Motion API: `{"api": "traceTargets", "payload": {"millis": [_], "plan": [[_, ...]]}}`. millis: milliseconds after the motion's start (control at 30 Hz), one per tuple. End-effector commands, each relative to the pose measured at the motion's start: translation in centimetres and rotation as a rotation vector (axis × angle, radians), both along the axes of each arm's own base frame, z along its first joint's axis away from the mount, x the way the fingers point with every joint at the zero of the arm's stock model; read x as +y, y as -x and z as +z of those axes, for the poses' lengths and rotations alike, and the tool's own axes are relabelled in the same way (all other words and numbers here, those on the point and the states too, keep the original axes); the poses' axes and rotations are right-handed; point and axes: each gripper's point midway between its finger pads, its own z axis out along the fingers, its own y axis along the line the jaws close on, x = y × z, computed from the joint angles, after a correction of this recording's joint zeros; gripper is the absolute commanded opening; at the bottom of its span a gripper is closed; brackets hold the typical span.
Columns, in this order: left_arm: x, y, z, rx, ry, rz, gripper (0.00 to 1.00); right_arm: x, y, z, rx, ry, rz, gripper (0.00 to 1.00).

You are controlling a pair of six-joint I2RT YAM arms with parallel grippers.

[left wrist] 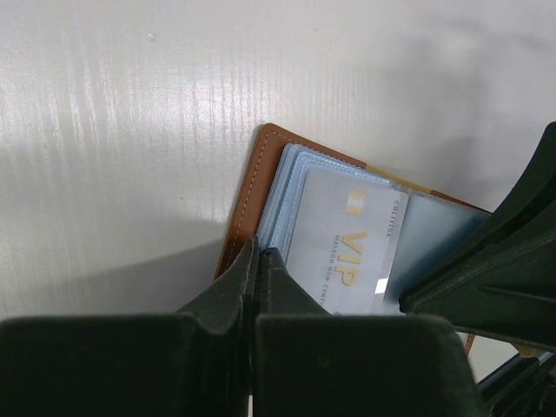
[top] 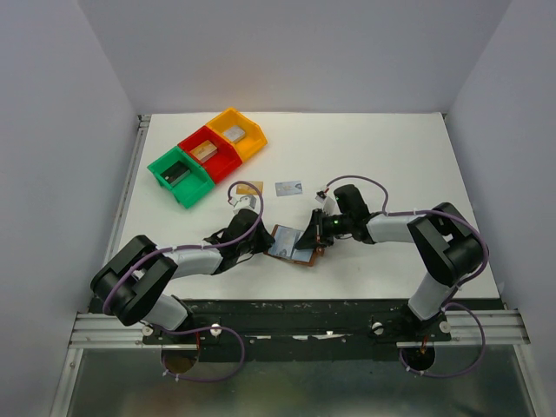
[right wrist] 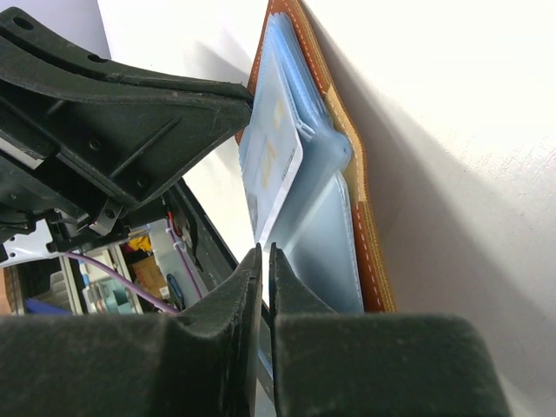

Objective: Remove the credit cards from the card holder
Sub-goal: Remove the credit card from the card holder.

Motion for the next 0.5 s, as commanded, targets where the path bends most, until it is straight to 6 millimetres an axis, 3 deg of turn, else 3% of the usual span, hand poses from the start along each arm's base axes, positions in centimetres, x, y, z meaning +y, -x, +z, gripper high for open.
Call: {"api": "traceTargets", "payload": {"millis": [0,200,467], "plan": [[2.5,3.01,-4.18,0.135,-0.129,-0.029,0.0,-0.01,0.07,0.14,0.008,-0.013,0.007,0.19],[1.87,2.82,-4.01,0.132,-0.129,-0.051,0.0,0.4,-0.21,-0.06,0.039,-0.025,0.001,0.39],[1.86,3.0,-4.23,0.139,-0.132,-0.052,0.0,0.86,-0.6,-0.58,0.071,-0.031,-0.008,0.41]]}}
